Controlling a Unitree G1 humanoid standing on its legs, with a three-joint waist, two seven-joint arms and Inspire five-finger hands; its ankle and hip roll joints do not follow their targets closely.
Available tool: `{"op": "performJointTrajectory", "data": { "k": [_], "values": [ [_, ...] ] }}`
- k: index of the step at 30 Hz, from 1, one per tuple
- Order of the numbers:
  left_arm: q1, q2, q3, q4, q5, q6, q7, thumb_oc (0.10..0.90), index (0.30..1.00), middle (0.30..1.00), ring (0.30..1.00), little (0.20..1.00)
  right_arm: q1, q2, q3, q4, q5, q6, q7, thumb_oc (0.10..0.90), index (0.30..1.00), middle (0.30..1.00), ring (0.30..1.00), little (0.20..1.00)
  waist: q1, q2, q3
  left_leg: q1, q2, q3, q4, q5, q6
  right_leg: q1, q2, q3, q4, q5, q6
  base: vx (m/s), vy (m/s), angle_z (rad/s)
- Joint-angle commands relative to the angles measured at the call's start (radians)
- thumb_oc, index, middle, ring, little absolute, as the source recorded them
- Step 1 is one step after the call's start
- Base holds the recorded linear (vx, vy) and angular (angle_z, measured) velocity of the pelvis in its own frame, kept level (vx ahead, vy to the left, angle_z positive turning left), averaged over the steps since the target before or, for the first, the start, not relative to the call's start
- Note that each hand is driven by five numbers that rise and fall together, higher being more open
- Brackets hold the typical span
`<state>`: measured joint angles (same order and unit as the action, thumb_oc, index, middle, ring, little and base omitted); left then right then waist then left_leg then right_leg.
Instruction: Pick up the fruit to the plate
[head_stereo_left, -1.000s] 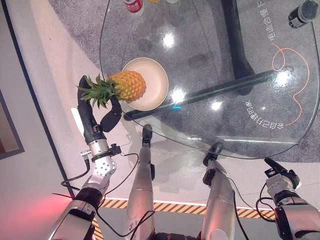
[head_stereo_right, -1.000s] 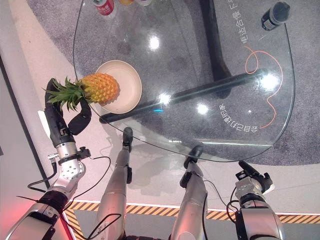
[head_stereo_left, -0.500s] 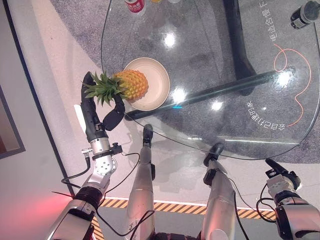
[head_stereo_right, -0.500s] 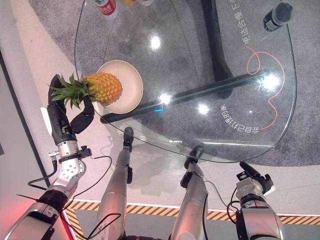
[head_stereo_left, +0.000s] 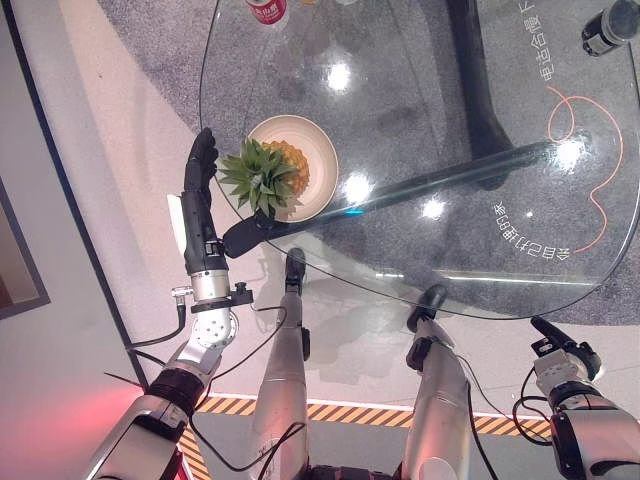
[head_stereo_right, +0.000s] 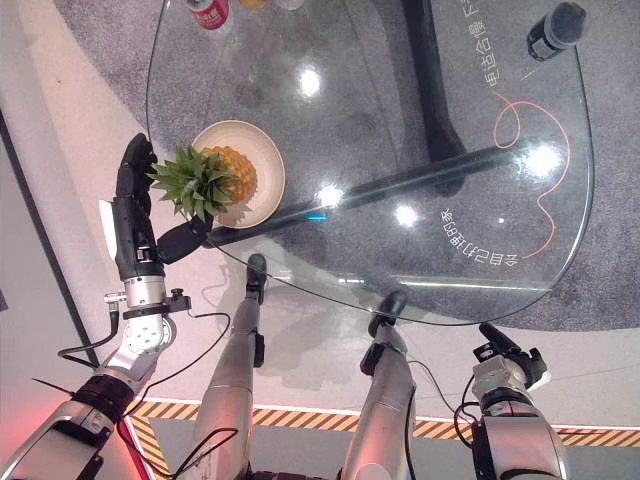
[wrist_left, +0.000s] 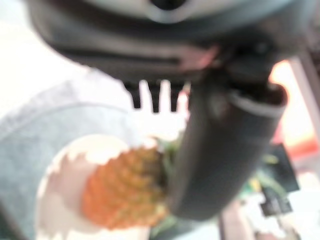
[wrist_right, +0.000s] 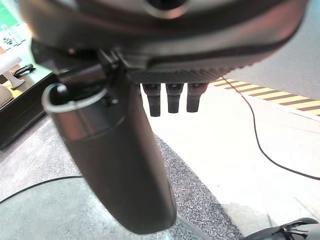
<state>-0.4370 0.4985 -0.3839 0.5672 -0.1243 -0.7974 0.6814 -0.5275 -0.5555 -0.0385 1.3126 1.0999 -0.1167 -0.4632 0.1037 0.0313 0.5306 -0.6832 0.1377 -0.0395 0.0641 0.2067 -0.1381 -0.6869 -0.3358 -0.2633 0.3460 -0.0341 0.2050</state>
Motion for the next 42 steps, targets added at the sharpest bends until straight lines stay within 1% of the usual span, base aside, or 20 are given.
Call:
{"op": "performJointTrajectory", "data": {
  "k": [1, 5, 14, 19, 26, 27, 31, 37, 41, 42],
  "values": [
    [-0.061, 0.025, 0.003, -0.068, 0.022, -0.054, 0.005, 0.8, 0.9, 0.9, 0.9, 0.9, -0.016, -0.076, -0.013, 0.035, -0.001, -0.006, -0.003, 0.8, 0.9, 0.9, 0.9, 0.9, 0.014, 0.019, -0.011, 0.004, 0.026, 0.016, 0.047, -0.074, 0.002, -0.013, 0.032, -0.019, -0.05, 0.119, -0.006, 0.0, 0.0, 0.0],
    [-0.057, 0.025, 0.002, -0.07, 0.02, -0.048, 0.012, 0.8, 0.9, 0.9, 0.9, 0.9, -0.015, -0.079, -0.007, 0.036, 0.0, -0.003, -0.002, 0.8, 0.9, 0.9, 0.9, 0.9, 0.014, 0.019, -0.011, 0.012, 0.027, 0.017, 0.047, -0.081, 0.0, -0.006, 0.032, -0.017, -0.046, 0.111, -0.004, 0.0, 0.0, 0.0],
    [-0.061, 0.029, 0.006, -0.077, 0.017, -0.064, 0.005, 0.8, 0.9, 0.9, 0.9, 0.9, -0.017, -0.078, -0.003, 0.034, -0.001, -0.004, -0.005, 0.8, 0.9, 0.9, 0.9, 0.9, 0.015, 0.019, -0.011, 0.012, 0.029, 0.019, 0.05, -0.08, -0.001, -0.004, 0.031, -0.018, -0.041, 0.107, -0.005, 0.0, 0.0, 0.0],
    [-0.063, 0.032, 0.007, -0.109, 0.016, -0.079, -0.004, 0.8, 0.9, 0.9, 0.9, 0.9, -0.017, -0.075, -0.004, 0.033, -0.003, -0.006, -0.006, 0.8, 0.9, 0.9, 0.9, 0.9, 0.014, 0.019, -0.011, 0.015, 0.033, 0.024, 0.043, -0.076, -0.003, -0.002, 0.032, -0.019, -0.043, 0.106, -0.004, 0.0, 0.0, 0.0],
    [-0.065, 0.042, -0.015, -0.139, 0.039, -0.058, -0.026, 0.8, 0.9, 0.9, 0.9, 0.9, -0.023, -0.079, -0.011, 0.038, -0.002, -0.005, -0.002, 0.8, 0.9, 0.9, 0.9, 0.9, 0.015, 0.024, -0.011, 0.004, 0.03, 0.022, 0.039, -0.067, -0.002, -0.008, 0.03, -0.021, -0.055, 0.12, -0.004, 0.0, 0.002, 0.0],
    [-0.057, 0.044, -0.021, -0.14, 0.039, -0.056, -0.031, 0.8, 0.9, 0.9, 0.9, 0.9, -0.018, -0.079, -0.01, 0.038, -0.001, -0.004, -0.001, 0.8, 0.9, 0.9, 0.9, 0.9, 0.016, 0.025, -0.011, 0.013, 0.03, 0.023, 0.039, -0.074, -0.002, -0.001, 0.029, -0.02, -0.05, 0.112, -0.002, 0.0, 0.0, 0.0],
    [-0.058, 0.051, -0.034, -0.144, 0.031, -0.039, -0.044, 0.8, 0.9, 0.9, 0.9, 0.9, -0.03, -0.085, -0.008, 0.041, 0.002, -0.002, 0.002, 0.8, 0.9, 0.9, 0.9, 0.9, 0.018, 0.027, -0.011, 0.005, 0.025, 0.016, 0.032, -0.065, 0.001, -0.006, 0.031, -0.02, -0.067, 0.128, -0.002, -0.02, 0.0, 0.0],
    [-0.038, 0.061, -0.053, -0.148, 0.044, -0.043, -0.04, 0.8, 0.9, 0.9, 0.9, 0.9, -0.034, -0.088, -0.003, 0.041, 0.007, -0.004, -0.005, 0.8, 0.9, 0.9, 0.9, 0.9, 0.02, 0.032, -0.011, 0.018, 0.02, 0.015, 0.026, -0.07, 0.002, 0.006, 0.036, -0.016, -0.079, 0.129, 0.002, -0.01, 0.002, 0.0],
    [-0.043, 0.059, -0.06, -0.146, 0.05, -0.034, -0.038, 0.8, 0.9, 0.9, 0.9, 0.9, -0.04, -0.091, -0.008, 0.049, 0.007, -0.003, 0.0, 0.8, 0.9, 0.9, 0.9, 0.9, 0.02, 0.033, -0.011, 0.013, 0.02, 0.013, 0.022, -0.063, 0.003, 0.003, 0.035, -0.017, -0.086, 0.137, 0.003, 0.0, 0.0, 0.0],
    [-0.04, 0.061, -0.067, -0.145, 0.053, -0.027, -0.03, 0.8, 0.9, 0.9, 0.9, 0.9, -0.037, -0.093, -0.006, 0.051, 0.007, -0.003, 0.001, 0.8, 0.9, 0.9, 0.9, 0.9, 0.021, 0.033, -0.011, 0.024, 0.02, 0.013, 0.02, -0.069, 0.002, 0.011, 0.035, -0.017, -0.085, 0.131, 0.006, 0.0, 0.0, 0.0]
  ]
}}
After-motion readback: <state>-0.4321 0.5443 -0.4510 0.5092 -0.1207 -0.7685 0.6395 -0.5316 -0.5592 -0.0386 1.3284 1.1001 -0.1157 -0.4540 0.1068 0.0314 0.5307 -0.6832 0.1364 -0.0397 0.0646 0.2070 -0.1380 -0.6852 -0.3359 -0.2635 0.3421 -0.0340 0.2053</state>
